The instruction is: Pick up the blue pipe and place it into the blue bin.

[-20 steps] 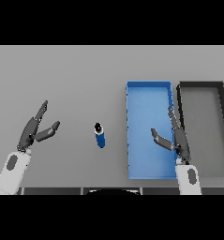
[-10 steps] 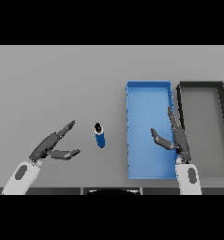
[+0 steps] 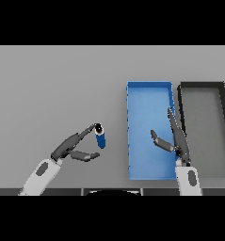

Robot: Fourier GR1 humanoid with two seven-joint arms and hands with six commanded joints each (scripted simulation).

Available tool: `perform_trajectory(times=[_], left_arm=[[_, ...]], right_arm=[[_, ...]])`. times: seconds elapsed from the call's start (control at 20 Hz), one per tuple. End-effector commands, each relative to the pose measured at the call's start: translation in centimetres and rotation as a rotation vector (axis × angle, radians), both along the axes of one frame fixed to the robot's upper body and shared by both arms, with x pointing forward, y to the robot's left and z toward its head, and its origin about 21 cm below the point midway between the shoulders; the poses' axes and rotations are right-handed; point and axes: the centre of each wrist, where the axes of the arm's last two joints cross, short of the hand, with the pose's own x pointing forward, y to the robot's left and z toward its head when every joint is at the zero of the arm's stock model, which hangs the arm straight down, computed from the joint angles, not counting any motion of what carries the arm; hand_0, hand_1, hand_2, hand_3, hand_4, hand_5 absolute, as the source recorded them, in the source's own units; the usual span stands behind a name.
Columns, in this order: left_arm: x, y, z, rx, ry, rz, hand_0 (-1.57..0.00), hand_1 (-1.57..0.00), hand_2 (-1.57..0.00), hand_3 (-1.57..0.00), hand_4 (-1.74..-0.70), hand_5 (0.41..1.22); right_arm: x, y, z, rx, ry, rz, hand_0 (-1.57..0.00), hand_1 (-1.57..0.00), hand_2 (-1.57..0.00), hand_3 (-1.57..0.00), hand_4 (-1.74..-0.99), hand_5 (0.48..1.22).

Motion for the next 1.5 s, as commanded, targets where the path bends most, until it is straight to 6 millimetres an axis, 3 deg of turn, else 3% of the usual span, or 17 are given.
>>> perform_trajectory(times=[0.0, 0.3, 0.5, 0.65, 0.75, 0.8, 0.9, 1.05, 1.2, 1.45], left_arm=[[0.1, -1.0, -0.3, -0.012, 0.003, -0.003, 0.00, 0.00, 0.00, 0.00, -1.15, 0.460], [1.9, -3.4, -1.5, 0.030, -0.010, 0.005, 0.00, 0.00, 0.00, 0.00, -1.08, 0.435], [1.7, -5.3, -2.4, -0.012, 0.011, -0.017, 0.00, 0.00, 0.00, 0.00, -1.08, 0.428], [2.2, -6.4, -2.7, -0.067, 0.011, -0.011, 0.00, 0.00, -0.05, -0.04, -1.14, 0.502], [2.4, -6.7, -3.0, -0.131, 0.030, 0.002, -0.01, -0.16, -0.31, -0.28, -1.24, 0.613], [2.3, -6.7, -3.0, -0.174, 0.032, 0.009, -0.12, -0.32, -0.49, -0.53, -1.28, 0.735], [2.0, -6.8, -3.1, -0.195, 0.038, 0.018, -0.60, -0.75, -0.87, -0.91, -1.44, 0.910], [1.7, -7.8, -2.9, -0.193, 0.039, -0.001, -1.07, -1.15, -1.21, -1.19, -1.58, 1.062], [1.6, -8.7, -2.8, -0.179, -0.006, -0.004, -1.32, -1.36, -1.39, -1.38, -1.51, 1.139], [1.6, -9.1, -1.0, -0.258, -0.108, -0.011, -1.49, -1.50, -1.51, -1.51, -1.47, 1.194]], right_arm=[[0.0, -0.3, -0.1, -0.011, 0.009, -0.010, 0.00, 0.00, 0.00, 0.00, -1.201, 0.620], [0.0, -0.5, 0.0, 0.004, -0.006, -0.001, 0.00, 0.00, 0.00, 0.00, -1.220, 0.639], [0.0, -0.8, 0.3, -0.014, -0.015, -0.010, 0.00, 0.00, 0.00, 0.00, -1.207, 0.646], [-0.1, -1.3, 0.2, -0.017, -0.016, -0.011, 0.00, 0.00, 0.00, 0.00, -1.210, 0.653], [-0.3, -1.2, 0.1, -0.010, -0.013, -0.009, 0.00, 0.00, 0.00, 0.00, -1.217, 0.655], [-0.3, -0.9, 0.4, -0.004, -0.020, -0.004, 0.00, 0.00, 0.00, 0.00, -1.220, 0.656], [0.1, -1.0, 0.3, -0.008, 0.000, -0.014, 0.00, 0.00, 0.00, 0.00, -1.219, 0.657], [0.0, -0.9, 0.0, 0.001, 0.002, -0.014, 0.00, 0.00, 0.00, 0.00, -1.233, 0.660], [0.4, -0.7, 0.3, 0.009, -0.001, -0.010, 0.00, 0.00, 0.00, 0.00, -1.222, 0.646], [0.3, -0.9, 0.1, 0.026, -0.006, -0.001, 0.00, 0.00, 0.00, 0.00, -1.225, 0.630]])
